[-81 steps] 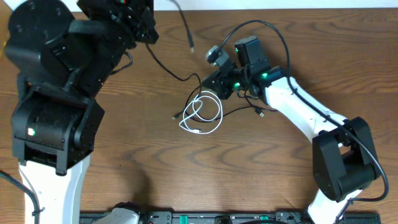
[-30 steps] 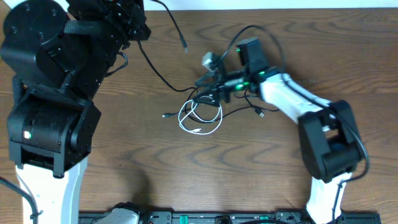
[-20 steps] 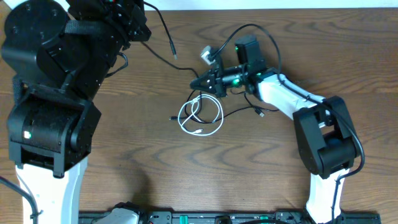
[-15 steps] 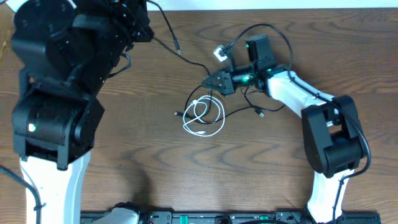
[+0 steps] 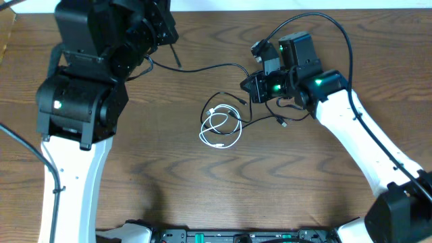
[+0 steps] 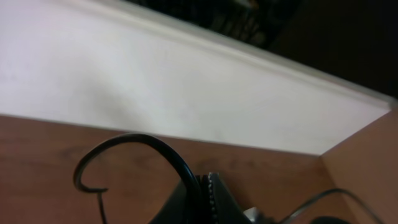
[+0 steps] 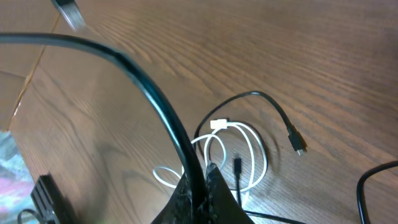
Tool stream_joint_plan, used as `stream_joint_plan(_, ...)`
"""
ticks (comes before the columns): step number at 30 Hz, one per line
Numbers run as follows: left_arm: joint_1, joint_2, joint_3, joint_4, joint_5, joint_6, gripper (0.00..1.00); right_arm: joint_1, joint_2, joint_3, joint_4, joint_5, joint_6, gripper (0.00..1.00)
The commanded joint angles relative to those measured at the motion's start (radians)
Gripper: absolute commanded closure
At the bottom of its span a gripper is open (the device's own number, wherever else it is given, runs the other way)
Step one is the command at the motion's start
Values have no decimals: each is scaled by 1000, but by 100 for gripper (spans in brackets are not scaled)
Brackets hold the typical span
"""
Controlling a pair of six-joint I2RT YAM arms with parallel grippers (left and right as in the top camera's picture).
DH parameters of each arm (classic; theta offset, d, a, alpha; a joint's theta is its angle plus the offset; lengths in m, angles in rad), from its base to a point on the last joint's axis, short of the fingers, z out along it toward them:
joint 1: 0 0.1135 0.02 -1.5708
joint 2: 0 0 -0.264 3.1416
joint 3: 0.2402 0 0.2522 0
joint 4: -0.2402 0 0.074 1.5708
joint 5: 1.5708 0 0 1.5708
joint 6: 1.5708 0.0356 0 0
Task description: Untangle cables
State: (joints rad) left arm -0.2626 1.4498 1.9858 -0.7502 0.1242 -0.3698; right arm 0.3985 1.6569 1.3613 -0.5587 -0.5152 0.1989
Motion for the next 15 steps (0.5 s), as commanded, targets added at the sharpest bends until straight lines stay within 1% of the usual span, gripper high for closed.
stream_joint_plan(1, 5, 34, 15, -58, -13, 14, 93, 29, -43, 11, 8, 61, 84, 99)
stream_joint_plan(3, 5, 48, 14, -96, 0, 18, 93, 29, -46, 11, 21, 50, 104, 99)
stream_joint_plan(5, 5, 61, 15, -127, 28, 21, 93, 28, -47, 11, 40, 10, 93, 99)
stream_joint_plan(8, 5, 91, 14, -185, 120, 28, 93, 28, -48, 11, 74, -95, 27, 99)
stream_joint_plan(12, 5, 150, 14, -262, 254, 36, 93, 24, -68, 11, 99, -183, -3, 99)
stream_joint_plan(15, 5, 217, 14, -275, 366, 47, 93, 7, -117, 11, 97, -251, -53, 99)
